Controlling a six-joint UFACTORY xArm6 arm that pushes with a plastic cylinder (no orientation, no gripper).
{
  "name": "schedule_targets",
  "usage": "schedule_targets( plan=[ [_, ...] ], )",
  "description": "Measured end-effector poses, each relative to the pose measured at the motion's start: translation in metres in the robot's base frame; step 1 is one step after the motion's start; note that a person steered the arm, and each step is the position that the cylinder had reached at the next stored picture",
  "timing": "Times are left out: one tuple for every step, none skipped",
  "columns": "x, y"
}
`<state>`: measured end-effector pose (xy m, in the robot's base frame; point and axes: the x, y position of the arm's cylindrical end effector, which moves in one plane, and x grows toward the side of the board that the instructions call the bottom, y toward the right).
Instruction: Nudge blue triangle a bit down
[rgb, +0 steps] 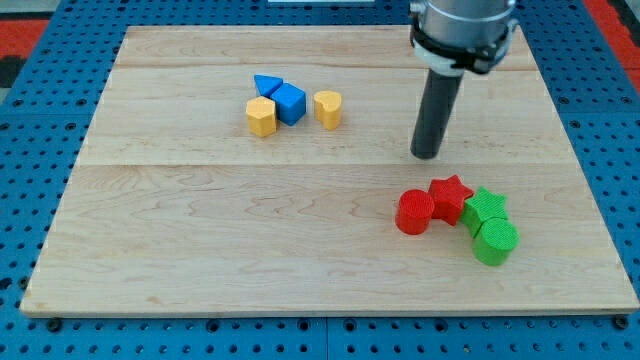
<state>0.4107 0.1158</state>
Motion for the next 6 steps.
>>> schedule_targets(
  plan=[
    [-0.064, -0.02],
    [-0.102, -0.047],
    [-0.124, -0.113],
    [-0.144, -0.165],
    [-0.124, -0.183],
    [-0.107, -0.22]
  ],
)
